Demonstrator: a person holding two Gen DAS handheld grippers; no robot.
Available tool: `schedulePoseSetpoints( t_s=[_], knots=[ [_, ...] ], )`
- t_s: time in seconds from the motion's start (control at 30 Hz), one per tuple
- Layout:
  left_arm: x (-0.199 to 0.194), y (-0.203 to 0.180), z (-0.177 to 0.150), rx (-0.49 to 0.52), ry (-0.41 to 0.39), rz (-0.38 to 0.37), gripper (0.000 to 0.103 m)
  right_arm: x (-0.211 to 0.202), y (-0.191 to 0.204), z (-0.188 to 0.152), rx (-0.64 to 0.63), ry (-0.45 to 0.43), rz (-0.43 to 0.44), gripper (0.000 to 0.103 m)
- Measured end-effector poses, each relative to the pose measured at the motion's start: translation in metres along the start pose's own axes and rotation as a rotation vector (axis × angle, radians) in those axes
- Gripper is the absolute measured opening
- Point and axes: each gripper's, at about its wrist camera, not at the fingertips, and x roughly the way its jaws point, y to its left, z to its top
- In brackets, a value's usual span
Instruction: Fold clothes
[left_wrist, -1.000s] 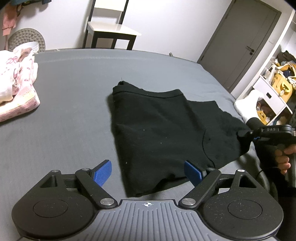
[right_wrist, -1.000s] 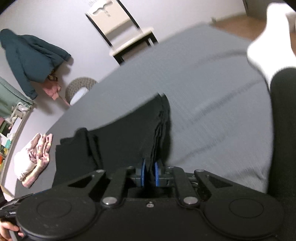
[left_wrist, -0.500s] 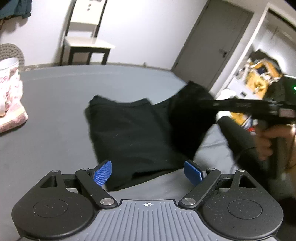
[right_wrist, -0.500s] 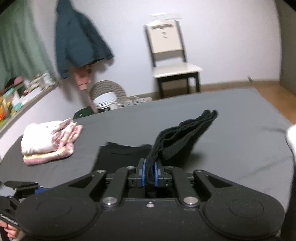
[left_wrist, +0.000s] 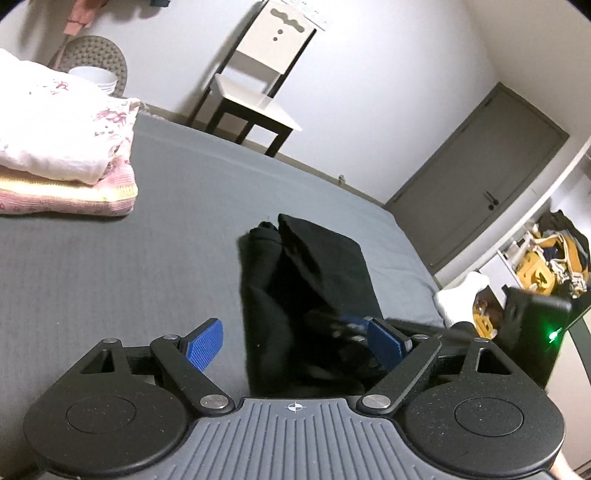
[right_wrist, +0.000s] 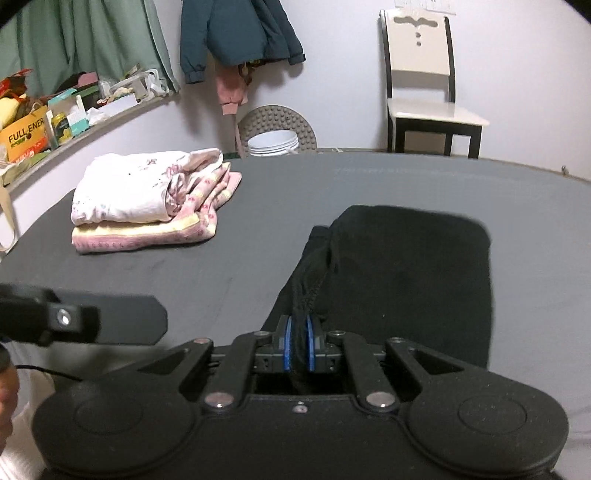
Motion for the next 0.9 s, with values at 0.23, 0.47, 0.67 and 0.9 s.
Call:
schedulePoseSetpoints(
  t_s=[0.23, 0.47, 0.67, 0.9],
  knots=[
    [0.001, 0.007, 0.000, -0.073, -0.009, 0.035, 0.086, -0.002, 0.000, -0.005, 0.024, -0.024, 0.054, 0.020],
    [0.003, 0.007, -0.001, -0.068, -0.009, 0.062, 0.086, -0.019, 0.004, -0.019, -0.135, -0.023, 0.195, 0.055],
    [0.013, 0.009, 0.001, -0.078, -0.002, 0.093, 0.086, -0.050, 0.004, -0.030, -0.313, -0.079, 0.161, 0.055],
    [0.021, 0.004, -0.001, -0.047, 0.009, 0.092, 0.086, -0.032, 0.030, -0.047, -0.529, -0.110, 0.066, 0.022]
  ],
)
